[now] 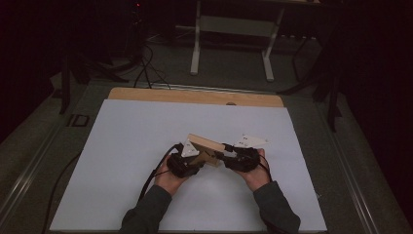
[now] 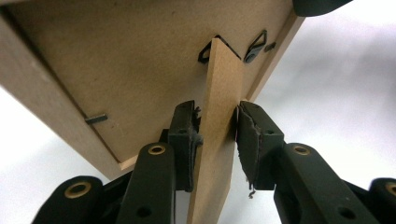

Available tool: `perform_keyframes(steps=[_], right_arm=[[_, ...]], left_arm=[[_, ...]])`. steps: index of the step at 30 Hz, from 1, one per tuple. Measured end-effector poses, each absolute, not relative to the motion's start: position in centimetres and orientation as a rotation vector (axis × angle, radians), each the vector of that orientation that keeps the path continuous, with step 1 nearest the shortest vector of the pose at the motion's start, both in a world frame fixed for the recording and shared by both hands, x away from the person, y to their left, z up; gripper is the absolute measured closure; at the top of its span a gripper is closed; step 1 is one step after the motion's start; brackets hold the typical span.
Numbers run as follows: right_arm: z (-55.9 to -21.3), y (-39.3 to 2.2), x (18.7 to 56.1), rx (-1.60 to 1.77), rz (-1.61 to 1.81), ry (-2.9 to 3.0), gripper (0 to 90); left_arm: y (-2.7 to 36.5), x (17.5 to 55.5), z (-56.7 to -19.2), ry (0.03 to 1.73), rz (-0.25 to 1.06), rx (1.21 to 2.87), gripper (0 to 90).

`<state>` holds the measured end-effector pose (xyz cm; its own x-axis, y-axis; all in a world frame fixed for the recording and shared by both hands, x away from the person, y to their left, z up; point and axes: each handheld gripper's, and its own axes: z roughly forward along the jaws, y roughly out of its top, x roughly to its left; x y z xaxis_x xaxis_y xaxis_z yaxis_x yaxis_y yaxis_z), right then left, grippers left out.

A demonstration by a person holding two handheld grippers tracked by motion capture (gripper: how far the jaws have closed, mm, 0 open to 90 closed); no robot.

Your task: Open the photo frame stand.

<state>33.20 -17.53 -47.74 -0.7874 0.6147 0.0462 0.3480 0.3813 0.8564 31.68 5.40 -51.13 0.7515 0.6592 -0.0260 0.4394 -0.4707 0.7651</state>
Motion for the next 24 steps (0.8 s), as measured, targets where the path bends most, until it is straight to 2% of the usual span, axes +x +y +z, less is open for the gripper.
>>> perform_keyframes(steps=[24], right_arm=[[-47.6,-16.4,31.3,0.752,1.286,2.38,58.1]], left_arm=[[6.4,30.6,-50.9,0.793,0.317,2.124,71.4]])
